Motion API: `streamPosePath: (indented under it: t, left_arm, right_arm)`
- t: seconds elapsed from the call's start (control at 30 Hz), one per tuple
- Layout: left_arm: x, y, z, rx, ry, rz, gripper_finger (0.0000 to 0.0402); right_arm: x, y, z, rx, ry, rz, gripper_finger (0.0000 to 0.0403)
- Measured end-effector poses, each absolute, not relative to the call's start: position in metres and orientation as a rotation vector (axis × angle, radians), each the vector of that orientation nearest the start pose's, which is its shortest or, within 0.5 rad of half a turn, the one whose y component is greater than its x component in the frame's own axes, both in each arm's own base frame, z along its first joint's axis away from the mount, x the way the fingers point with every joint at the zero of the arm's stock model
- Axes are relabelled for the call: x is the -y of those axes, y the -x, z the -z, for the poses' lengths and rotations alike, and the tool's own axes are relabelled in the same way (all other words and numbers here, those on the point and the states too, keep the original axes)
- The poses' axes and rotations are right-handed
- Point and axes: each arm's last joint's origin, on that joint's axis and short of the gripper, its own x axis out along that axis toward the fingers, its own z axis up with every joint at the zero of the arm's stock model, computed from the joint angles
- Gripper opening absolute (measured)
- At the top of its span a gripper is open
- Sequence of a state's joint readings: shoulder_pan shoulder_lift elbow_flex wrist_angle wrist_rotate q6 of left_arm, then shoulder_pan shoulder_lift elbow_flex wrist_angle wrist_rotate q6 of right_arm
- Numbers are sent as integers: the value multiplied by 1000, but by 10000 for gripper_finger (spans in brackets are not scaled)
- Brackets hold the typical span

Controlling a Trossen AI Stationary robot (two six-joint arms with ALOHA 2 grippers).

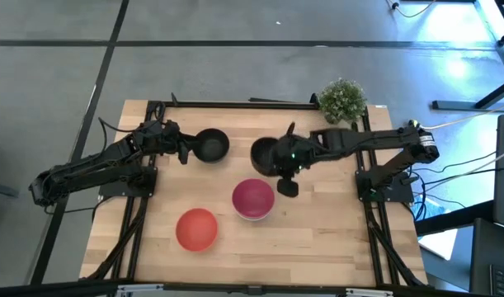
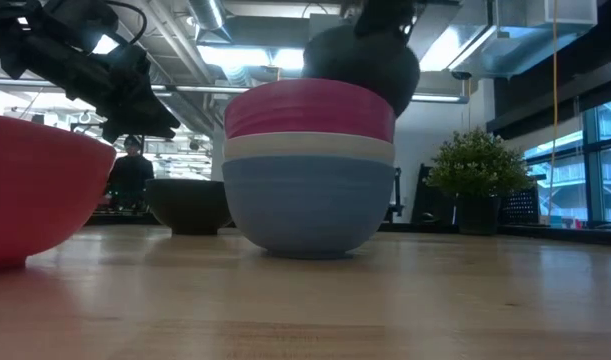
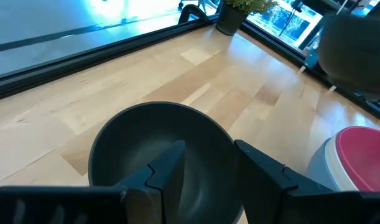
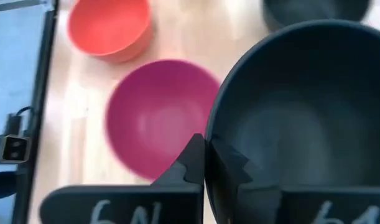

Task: Nest bowls inside each other
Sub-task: Stack the right black bowl on top of the pink bowl

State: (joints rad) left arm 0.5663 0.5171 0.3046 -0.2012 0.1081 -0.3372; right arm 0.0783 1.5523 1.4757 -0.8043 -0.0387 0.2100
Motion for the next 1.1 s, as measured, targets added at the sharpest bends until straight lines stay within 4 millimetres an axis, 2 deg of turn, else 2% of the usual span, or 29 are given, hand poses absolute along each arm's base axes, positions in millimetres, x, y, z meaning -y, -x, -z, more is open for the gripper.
streamPosePath:
  t: [0.23,0.4,0.53,0.63,0.83,0.93,1.1]
  left_arm:
    - [-68,-112,-202,-315,465,-515,131]
    - [-68,-112,-202,-315,465,-515,131]
    - [-67,-112,-202,-318,459,-507,131]
    - [-67,-112,-202,-318,459,-506,131]
    - [-67,-112,-202,-320,461,-499,131]
    - [-67,-113,-202,-321,467,-473,131]
    - [-65,-113,-202,-324,485,-430,131]
  right_arm:
    - [-61,-325,-338,-832,-219,-49,9]
    - [-70,-326,-341,-792,-266,-61,9]
    - [-77,-330,-335,-811,-258,-83,9]
    - [-87,-341,-333,-833,-226,-122,9]
    - [-103,-368,-334,-981,-73,-140,9]
    - [-108,-381,-341,-962,-41,-157,9]
    - [-116,-392,-344,-955,-42,-173,9]
